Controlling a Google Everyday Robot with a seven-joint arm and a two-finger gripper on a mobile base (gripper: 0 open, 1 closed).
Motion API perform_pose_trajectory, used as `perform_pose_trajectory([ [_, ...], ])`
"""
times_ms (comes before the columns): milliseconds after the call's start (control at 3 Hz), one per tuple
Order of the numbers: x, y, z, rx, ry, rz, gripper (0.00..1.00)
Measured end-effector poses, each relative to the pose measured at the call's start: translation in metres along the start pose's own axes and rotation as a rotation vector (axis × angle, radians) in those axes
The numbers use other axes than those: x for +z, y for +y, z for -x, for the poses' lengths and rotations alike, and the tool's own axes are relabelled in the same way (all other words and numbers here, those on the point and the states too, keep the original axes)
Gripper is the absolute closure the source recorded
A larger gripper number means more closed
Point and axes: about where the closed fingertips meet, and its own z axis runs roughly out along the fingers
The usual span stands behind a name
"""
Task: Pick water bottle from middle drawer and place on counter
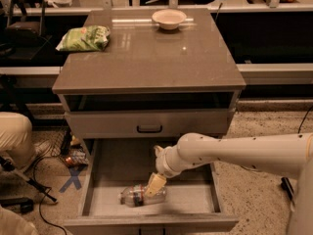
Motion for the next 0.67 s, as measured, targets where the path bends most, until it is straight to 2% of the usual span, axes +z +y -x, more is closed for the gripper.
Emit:
perform_pose_trajectory([
  [333, 0.022, -0.016, -0.017, -0.075, 0.043, -0.052, 0.0],
  [667, 0.039, -0.024, -0.03, -0.112, 0.083, -0.061, 0.0],
])
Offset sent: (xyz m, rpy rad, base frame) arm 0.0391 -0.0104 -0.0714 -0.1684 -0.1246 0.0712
